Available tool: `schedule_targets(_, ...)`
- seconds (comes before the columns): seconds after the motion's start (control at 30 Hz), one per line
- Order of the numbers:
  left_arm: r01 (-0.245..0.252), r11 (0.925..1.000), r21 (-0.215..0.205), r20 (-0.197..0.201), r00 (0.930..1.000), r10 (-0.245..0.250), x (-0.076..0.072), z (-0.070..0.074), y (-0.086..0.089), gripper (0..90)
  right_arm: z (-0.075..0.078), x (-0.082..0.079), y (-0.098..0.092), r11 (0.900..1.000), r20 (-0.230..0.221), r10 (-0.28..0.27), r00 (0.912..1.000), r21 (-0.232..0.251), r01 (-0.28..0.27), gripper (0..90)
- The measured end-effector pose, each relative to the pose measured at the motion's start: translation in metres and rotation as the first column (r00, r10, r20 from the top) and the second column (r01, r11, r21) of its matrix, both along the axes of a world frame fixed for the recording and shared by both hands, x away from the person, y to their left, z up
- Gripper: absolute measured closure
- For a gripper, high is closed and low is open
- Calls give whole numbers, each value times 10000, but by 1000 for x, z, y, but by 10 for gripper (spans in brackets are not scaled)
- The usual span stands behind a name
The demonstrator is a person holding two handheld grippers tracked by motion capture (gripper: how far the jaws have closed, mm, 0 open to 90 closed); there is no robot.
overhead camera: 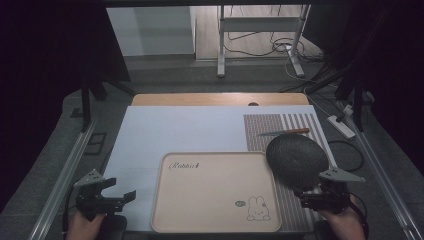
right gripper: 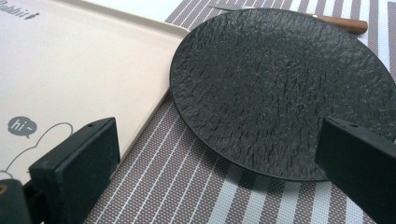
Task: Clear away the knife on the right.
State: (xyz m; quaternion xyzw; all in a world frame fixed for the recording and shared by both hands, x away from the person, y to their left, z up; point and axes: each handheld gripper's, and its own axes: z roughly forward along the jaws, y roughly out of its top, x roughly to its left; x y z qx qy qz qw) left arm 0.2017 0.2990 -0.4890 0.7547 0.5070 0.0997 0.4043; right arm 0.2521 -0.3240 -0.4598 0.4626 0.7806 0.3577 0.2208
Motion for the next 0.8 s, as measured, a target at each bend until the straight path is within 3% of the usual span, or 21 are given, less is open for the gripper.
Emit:
schedule_targets(0.33, -36, 10000, -57, -33, 10000, 35, 0, 0, 1, 22, -1, 1, 3, 9991, -240, 369, 9990, -175, -374, 1)
schedule_targets(0.8, -17, 10000, -64, -43, 10000, 16, 1, 0, 1, 22, -1, 1, 4, 9988, -404, 368, 9985, -317, -381, 1)
